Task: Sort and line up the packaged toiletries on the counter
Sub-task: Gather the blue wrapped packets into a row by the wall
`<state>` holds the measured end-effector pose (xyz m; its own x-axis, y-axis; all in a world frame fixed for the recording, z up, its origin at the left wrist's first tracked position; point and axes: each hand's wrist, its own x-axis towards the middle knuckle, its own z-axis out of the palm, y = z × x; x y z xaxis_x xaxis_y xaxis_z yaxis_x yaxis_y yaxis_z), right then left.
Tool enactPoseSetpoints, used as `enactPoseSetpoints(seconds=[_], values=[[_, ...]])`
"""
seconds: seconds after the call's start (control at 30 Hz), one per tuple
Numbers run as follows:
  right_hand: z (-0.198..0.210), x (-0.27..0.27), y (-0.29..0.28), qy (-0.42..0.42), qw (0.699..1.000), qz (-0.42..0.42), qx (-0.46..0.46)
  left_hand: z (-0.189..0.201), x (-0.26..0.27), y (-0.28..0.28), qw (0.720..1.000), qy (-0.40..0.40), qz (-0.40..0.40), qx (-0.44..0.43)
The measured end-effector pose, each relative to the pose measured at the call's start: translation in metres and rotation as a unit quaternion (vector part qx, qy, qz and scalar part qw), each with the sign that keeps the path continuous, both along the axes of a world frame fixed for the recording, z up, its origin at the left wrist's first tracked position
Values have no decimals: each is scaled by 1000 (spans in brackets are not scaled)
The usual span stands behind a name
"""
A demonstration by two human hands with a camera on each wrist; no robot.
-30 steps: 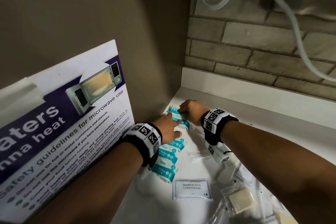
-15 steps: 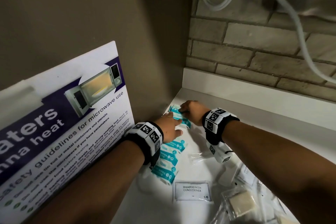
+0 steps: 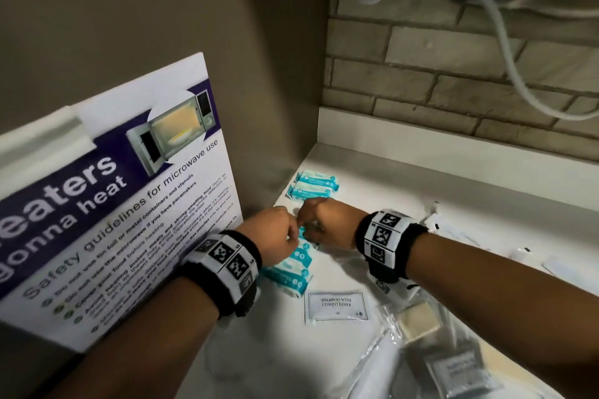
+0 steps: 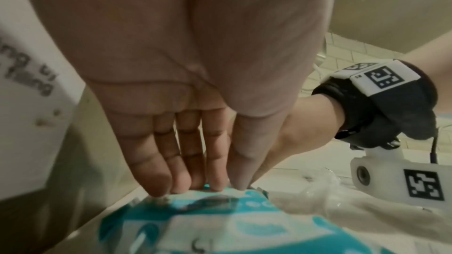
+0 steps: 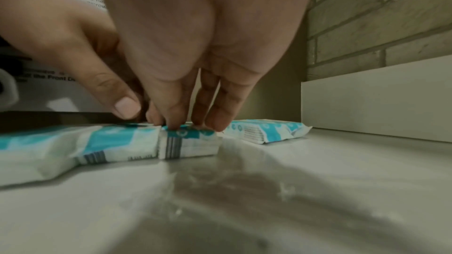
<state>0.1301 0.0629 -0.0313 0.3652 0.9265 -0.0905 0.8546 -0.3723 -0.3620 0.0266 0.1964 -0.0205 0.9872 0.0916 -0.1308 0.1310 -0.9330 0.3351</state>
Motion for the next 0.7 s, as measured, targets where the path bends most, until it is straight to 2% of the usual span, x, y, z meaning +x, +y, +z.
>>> enactPoseSetpoints(seconds=[0.17, 0.37, 0.47, 0.7], values=[[-3, 7, 4, -24, 1000, -3, -15, -3, -5, 3, 999, 18, -24, 25], [-5, 20, 12, -124, 991, 8, -40, -2, -3, 0, 989, 86, -82, 83], [-4, 23, 13, -126, 991, 14, -39, -7, -2, 1, 991, 67, -77, 85], [-5, 25, 19, -86, 995, 5, -44, -7, 8, 4, 1000, 1, -24, 6]])
